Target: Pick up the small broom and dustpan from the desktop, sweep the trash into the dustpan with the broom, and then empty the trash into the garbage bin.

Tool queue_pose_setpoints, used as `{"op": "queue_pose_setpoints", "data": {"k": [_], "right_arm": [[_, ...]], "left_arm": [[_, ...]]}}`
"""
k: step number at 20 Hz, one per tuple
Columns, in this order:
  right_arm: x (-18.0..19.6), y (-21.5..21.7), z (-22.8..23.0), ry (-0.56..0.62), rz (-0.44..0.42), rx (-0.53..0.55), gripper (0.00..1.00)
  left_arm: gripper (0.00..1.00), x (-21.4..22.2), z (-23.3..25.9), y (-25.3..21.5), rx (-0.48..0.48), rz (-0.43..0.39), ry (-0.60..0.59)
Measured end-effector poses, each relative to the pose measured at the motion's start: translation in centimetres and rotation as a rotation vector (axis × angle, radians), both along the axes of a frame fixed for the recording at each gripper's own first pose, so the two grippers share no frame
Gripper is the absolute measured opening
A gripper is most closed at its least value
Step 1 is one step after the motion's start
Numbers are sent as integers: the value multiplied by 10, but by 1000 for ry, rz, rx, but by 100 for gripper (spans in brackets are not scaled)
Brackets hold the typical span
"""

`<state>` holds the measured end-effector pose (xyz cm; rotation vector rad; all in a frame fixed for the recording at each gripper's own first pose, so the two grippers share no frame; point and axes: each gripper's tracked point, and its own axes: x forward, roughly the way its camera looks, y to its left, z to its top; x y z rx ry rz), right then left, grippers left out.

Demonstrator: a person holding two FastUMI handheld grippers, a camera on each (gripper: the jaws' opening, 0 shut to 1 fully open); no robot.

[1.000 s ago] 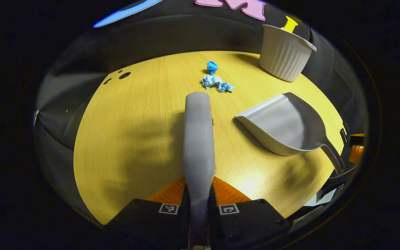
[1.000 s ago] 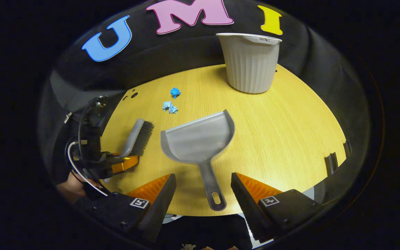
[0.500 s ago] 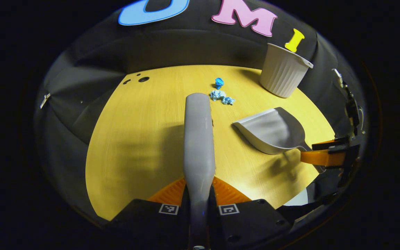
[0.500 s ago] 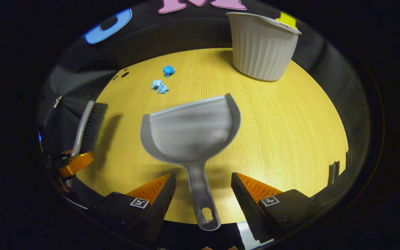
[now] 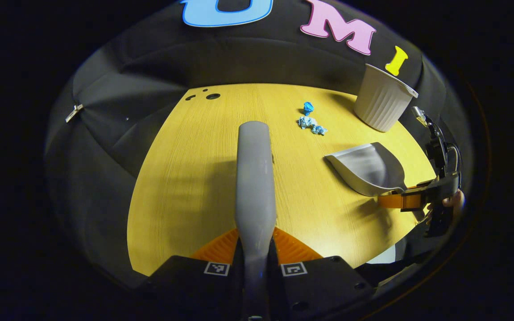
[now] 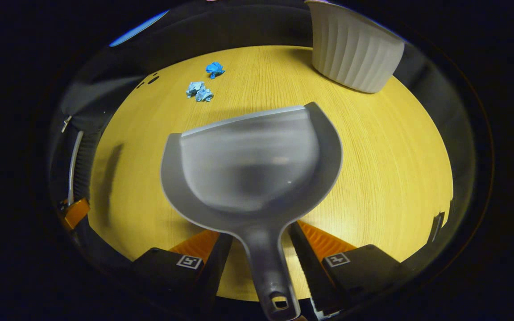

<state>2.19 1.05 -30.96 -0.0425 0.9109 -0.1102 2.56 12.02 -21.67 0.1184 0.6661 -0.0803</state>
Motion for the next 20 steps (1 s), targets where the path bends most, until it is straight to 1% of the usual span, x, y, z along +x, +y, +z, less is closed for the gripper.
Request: {"op": "queue_pose_setpoints", "data": {"k": [1,2,3,5,6,7,8,9,10,11,12,13,14,18,20], "right_arm": [[2,-3,0,-4,-2,-17,77],[0,-5,2,-2,-2,-34,73],[3,-6,0,-7,4,-40,64],[2,-6,1,-9,5,-37,51],[2,-6,2,-6,8,-31,48],[4,-5,3,-9,15,-26,52],[5,-4,3,-18,32,-20,44],[7,-3,3,-27,52,-16,41],[6,-2,5,-33,67,-13,41],[6,-2,5,-36,82,-8,37],[6,-1,5,-34,90,1,37],[6,-1,8,-40,90,6,30],[9,-2,10,-50,99,4,37],[7,-19,24,-53,146,-52,37],[5,-30,33,-62,181,-93,37]], "left_arm": [[31,1,-1,0,3,-2,1],[31,1,0,0,7,-4,2],[28,2,0,-1,8,-6,1],[28,5,-2,-5,6,-10,10],[28,7,-3,-6,5,-12,14],[31,10,-5,-8,4,-16,20],[31,15,-5,-10,4,-18,23],[28,21,-5,-13,6,-24,22],[28,27,-4,-16,12,-32,21],[28,35,-3,-17,23,-40,19],[27,43,0,-19,36,-49,19],[27,50,1,-20,45,-55,20],[28,60,4,-22,53,-64,21],[27,110,23,-26,139,-110,4],[27,139,29,-34,163,-132,3]]}}
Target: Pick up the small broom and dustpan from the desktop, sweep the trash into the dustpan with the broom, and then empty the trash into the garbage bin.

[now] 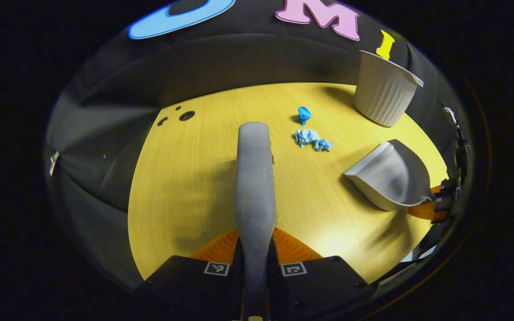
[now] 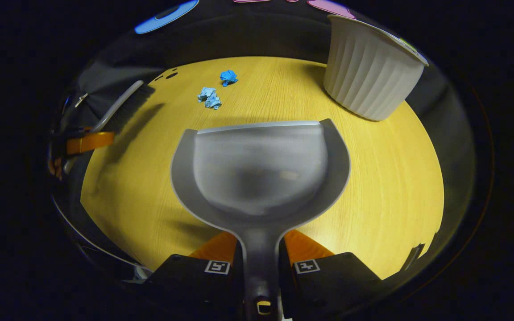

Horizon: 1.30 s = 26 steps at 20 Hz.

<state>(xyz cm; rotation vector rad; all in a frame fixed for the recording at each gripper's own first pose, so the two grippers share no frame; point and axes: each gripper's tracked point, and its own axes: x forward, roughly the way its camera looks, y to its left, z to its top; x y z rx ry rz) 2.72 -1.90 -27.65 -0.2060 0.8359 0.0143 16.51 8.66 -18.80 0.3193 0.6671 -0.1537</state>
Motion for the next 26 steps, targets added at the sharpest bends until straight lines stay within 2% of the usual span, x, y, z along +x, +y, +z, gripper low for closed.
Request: {"op": "queue_pose_setpoints", "data": {"k": [1,2,7,11,12,14,16,18,21,26], "right_arm": [[-1,-4,4,-4,20,-22,37],[-4,-8,7,-6,40,-38,37],[-14,-11,8,25,101,-32,37],[-18,-9,0,42,126,-14,37],[-20,-10,-3,50,127,-6,37],[-21,-14,-7,61,132,-9,37],[-19,-20,-10,69,135,-19,37],[-20,-24,-12,76,133,-11,37],[-20,-29,-11,83,133,6,37],[-12,-26,-13,78,167,0,37]], "left_arm": [[31,15,2,-4,14,-13,1],[28,33,3,-7,34,-25,1],[27,114,12,-27,189,-107,-5],[27,165,19,-60,336,-249,-34],[31,175,20,-71,359,-293,-49],[27,191,22,-84,423,-359,-72],[27,199,19,-90,474,-393,-66],[30,198,9,-95,488,-429,-30],[27,189,2,-97,499,-467,-3],[28,155,-10,-107,427,-464,46]]}}
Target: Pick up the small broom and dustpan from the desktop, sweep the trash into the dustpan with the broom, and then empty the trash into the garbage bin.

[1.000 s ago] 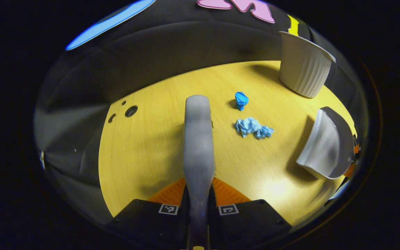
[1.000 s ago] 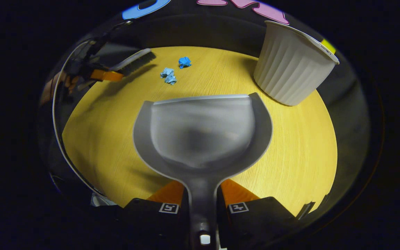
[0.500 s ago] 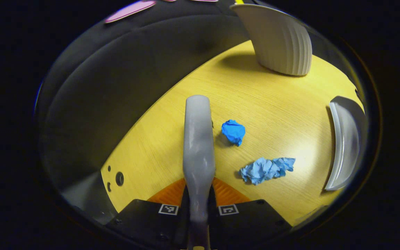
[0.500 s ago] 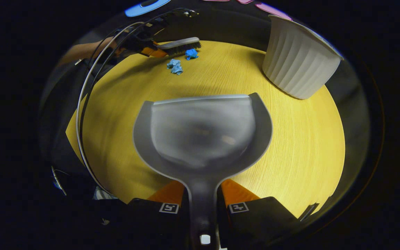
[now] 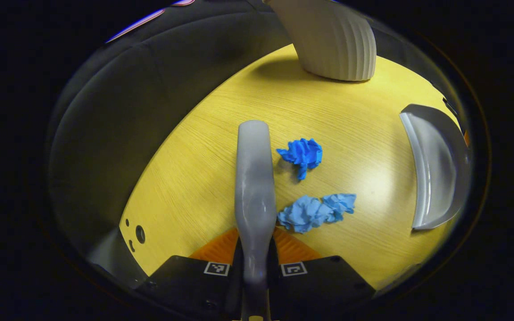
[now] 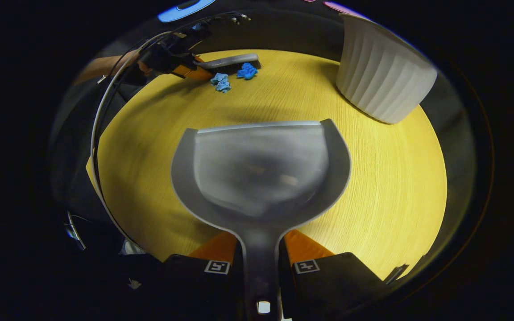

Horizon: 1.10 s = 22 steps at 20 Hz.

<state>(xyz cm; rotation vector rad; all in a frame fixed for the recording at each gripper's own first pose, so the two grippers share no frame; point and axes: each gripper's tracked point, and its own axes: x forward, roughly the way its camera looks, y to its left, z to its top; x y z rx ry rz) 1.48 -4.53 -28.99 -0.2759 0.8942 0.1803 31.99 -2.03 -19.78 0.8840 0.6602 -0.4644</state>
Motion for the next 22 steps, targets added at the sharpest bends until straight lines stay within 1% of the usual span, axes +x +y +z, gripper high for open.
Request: {"op": "queue_pose_setpoints", "data": {"k": [1,3,4,5,7,8,9,10,11,14,15,16,18,20,22], "right_arm": [[1,0,0,0,8,-2,37],[0,-2,0,8,22,-8,37],[0,-2,0,13,31,-12,37],[-1,-3,1,16,38,-14,37],[-1,-3,0,22,52,-16,37],[-1,-2,0,23,58,-16,37],[-1,-1,2,22,66,-11,37],[-1,-2,1,17,74,-10,37],[0,-3,0,11,87,-11,37],[-3,-3,0,-2,102,-6,37],[-2,-3,0,-1,103,-8,37],[-2,-4,3,-1,105,-11,37],[0,-3,3,-13,113,-8,37],[0,-3,2,-24,113,7,37],[1,-4,0,-36,109,20,37]], "left_arm": [[31,-7,-4,-2,-15,-15,16],[28,-22,-11,-11,-2,-49,30],[31,-28,-12,-15,10,-69,31],[28,-36,-13,-22,21,-87,34],[28,-46,-16,-36,34,-116,44],[28,-54,-19,-44,33,-131,63],[25,-61,-23,-54,24,-146,81],[28,-71,-27,-63,14,-165,106],[28,-85,-31,-73,10,-187,130],[28,-110,-36,-97,43,-278,167],[24,-116,-37,-99,43,-296,185],[28,-124,-38,-105,34,-310,209],[28,-146,-41,-114,-3,-327,286],[28,-166,-43,-118,-33,-322,363],[28,-174,-43,-120,-66,-291,372]]}}
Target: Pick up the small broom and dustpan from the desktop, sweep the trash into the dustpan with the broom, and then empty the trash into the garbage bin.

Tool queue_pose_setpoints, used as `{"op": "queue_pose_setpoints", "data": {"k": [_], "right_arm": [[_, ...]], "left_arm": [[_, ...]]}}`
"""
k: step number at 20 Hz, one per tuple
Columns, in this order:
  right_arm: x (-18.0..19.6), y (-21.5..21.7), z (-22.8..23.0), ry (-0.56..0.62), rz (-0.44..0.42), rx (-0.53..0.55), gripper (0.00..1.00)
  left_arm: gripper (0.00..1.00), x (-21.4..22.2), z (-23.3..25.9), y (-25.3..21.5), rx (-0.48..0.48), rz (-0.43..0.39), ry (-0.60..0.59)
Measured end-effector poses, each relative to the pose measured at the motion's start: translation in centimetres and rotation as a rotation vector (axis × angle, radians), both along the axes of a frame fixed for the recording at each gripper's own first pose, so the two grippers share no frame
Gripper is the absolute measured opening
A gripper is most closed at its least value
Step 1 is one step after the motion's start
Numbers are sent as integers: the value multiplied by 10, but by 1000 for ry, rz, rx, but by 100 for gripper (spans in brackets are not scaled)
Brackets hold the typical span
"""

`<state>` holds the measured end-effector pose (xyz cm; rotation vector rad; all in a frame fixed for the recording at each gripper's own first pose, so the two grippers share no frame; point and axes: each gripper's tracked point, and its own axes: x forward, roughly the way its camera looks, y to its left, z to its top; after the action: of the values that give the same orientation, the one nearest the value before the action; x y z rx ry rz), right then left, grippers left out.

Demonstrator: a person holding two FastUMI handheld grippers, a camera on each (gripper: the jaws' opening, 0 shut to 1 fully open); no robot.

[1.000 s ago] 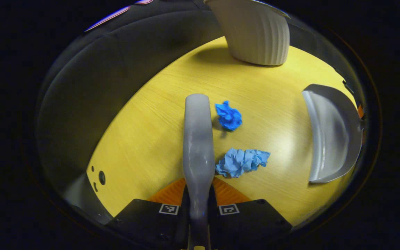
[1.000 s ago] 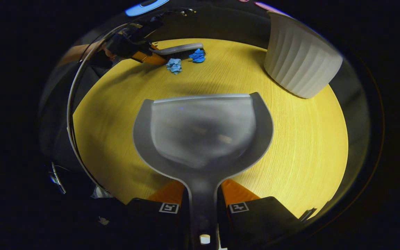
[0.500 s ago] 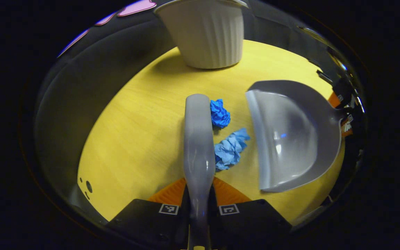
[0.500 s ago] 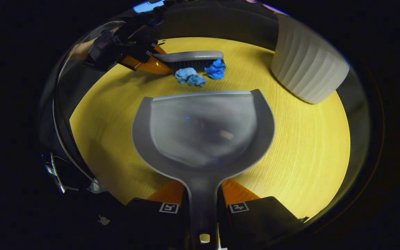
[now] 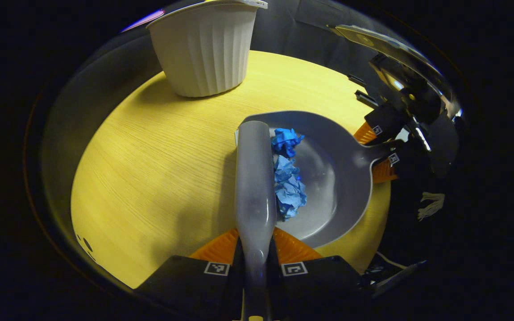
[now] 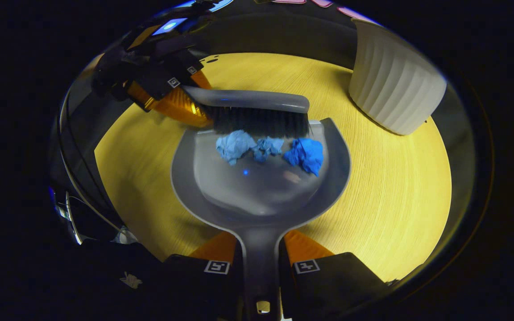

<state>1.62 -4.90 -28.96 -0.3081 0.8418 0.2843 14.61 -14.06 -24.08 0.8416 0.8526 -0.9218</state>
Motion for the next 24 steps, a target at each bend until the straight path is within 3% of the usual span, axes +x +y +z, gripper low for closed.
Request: {"op": "queue_pose_setpoints", "data": {"k": [7,12,18,24], "right_arm": [[1,-2,-3,11,-32,30,37],[-4,0,5,-25,-15,15,37],[-7,1,11,-43,48,-57,37],[-4,-2,12,-64,124,-81,37]], "left_arm": [[28,-22,34,20,-218,241,-83],[28,-49,27,69,-378,455,-168],[28,-60,-39,151,-380,629,-231],[31,-74,-89,191,-383,706,-236]]}}
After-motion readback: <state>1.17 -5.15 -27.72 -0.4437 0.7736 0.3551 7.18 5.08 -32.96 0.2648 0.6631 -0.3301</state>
